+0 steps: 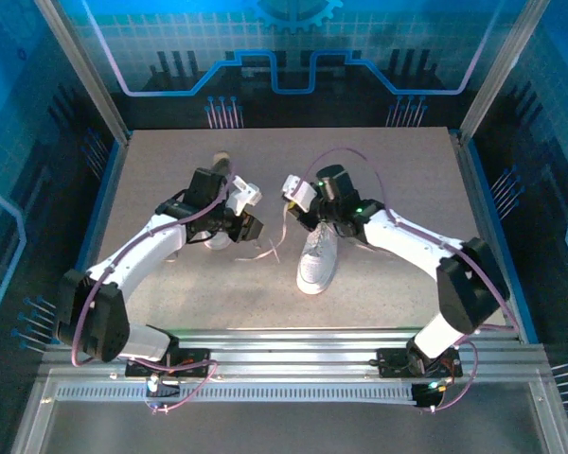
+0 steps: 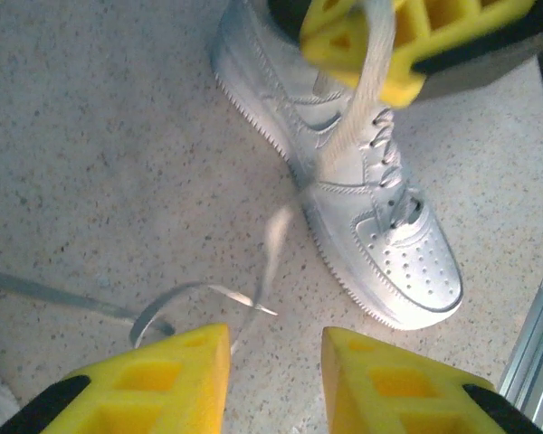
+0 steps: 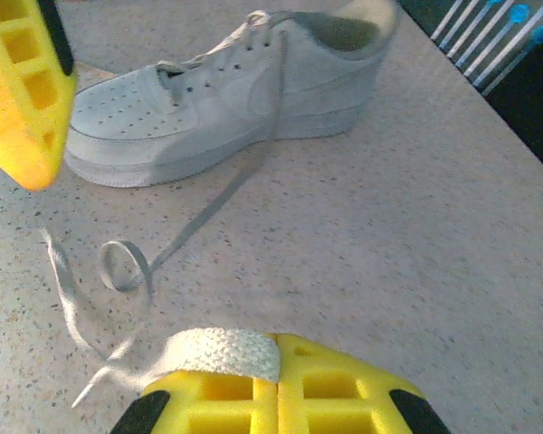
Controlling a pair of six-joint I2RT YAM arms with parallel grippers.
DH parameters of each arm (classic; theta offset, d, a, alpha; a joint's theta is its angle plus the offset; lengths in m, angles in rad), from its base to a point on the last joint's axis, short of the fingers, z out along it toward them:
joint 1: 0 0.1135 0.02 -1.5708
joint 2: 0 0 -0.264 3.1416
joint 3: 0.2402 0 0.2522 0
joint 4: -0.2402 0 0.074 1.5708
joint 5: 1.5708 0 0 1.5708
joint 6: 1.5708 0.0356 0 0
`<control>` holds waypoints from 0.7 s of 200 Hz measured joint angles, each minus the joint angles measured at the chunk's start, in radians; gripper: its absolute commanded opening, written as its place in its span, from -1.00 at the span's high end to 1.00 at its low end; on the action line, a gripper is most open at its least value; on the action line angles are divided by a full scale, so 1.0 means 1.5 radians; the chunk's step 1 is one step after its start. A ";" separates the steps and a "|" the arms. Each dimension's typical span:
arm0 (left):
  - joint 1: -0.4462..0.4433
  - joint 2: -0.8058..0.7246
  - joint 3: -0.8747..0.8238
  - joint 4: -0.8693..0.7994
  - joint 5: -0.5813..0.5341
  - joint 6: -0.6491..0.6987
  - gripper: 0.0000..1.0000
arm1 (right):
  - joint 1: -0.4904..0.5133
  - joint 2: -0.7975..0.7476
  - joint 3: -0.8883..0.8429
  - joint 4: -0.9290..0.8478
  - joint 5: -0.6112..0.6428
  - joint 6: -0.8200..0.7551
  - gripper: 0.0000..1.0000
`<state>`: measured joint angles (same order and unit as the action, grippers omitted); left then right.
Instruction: Tie the shoes
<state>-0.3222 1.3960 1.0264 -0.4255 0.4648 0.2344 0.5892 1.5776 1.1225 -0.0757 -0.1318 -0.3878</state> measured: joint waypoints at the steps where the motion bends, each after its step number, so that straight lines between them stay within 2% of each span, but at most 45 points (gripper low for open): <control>1: 0.000 -0.001 0.000 0.001 0.001 0.000 0.31 | -0.002 -0.002 0.001 -0.002 0.000 0.000 1.00; 37: -0.003 -0.002 -0.001 0.070 0.053 0.003 0.29 | -0.034 -0.023 0.024 -0.086 -0.011 0.001 1.00; 63: -0.033 0.007 0.000 0.123 0.075 0.032 0.30 | -0.038 -0.022 0.037 -0.143 -0.023 -0.007 1.00; 90: -0.069 0.062 0.026 0.149 0.090 0.049 0.30 | -0.038 -0.020 0.048 -0.179 -0.036 -0.009 1.00; 140: -0.082 0.140 0.092 0.158 0.093 0.071 0.35 | -0.045 -0.012 0.072 -0.213 -0.052 -0.009 1.00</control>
<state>-0.4454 1.6058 1.1648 -0.1879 0.6037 0.3412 0.5217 1.5589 1.2304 -0.3946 -0.2096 -0.4007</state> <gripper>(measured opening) 0.344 0.040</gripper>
